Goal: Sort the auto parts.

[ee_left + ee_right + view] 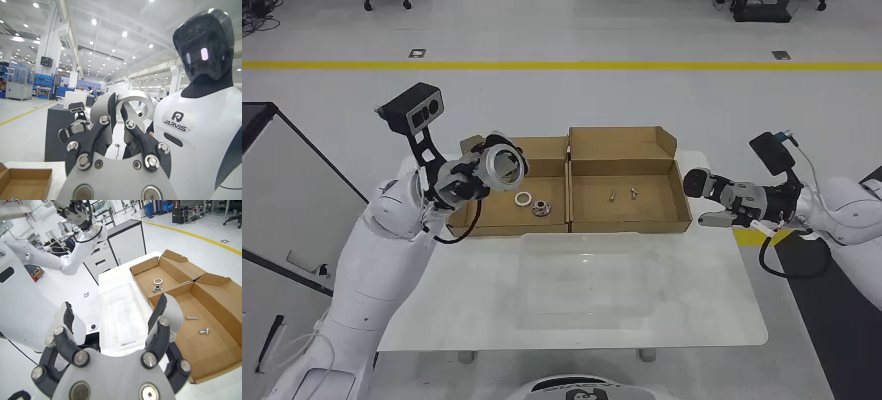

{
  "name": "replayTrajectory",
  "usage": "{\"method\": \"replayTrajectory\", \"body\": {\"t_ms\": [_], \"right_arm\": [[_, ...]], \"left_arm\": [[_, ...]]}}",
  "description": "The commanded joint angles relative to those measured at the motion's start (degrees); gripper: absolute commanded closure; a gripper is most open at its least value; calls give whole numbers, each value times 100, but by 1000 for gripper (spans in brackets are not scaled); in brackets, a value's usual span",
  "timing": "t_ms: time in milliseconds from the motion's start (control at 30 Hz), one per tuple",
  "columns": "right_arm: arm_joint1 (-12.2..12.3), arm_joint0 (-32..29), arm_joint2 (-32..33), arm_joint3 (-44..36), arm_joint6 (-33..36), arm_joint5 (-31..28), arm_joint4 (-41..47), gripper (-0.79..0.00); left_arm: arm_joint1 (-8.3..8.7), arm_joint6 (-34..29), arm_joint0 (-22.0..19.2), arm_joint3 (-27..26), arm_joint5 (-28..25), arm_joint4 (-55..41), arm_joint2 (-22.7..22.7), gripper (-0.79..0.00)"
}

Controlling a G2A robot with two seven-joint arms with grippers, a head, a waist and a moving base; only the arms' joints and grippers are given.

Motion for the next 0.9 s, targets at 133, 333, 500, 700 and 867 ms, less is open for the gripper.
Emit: {"method": "replayTrajectory", "body": {"t_ms": [133,333,500,700,867], "right_arm": [[0,0,0,0,0,0,0,-785],[0,0,0,0,0,0,0,-785],[0,0,0,0,0,0,0,-785],[0,0,0,0,0,0,0,-785],[0,0,0,0,0,0,0,-785]], "left_arm": [[-82,-1,40,-217,0,-1407,184,0],[-99,-1,27,-193,0,-1631,242,0],[-99,-1,27,-192,0,-1638,246,0],[-99,-1,27,-192,0,-1638,246,0],[-88,100,61,-123,298,-1267,136,0]]}}
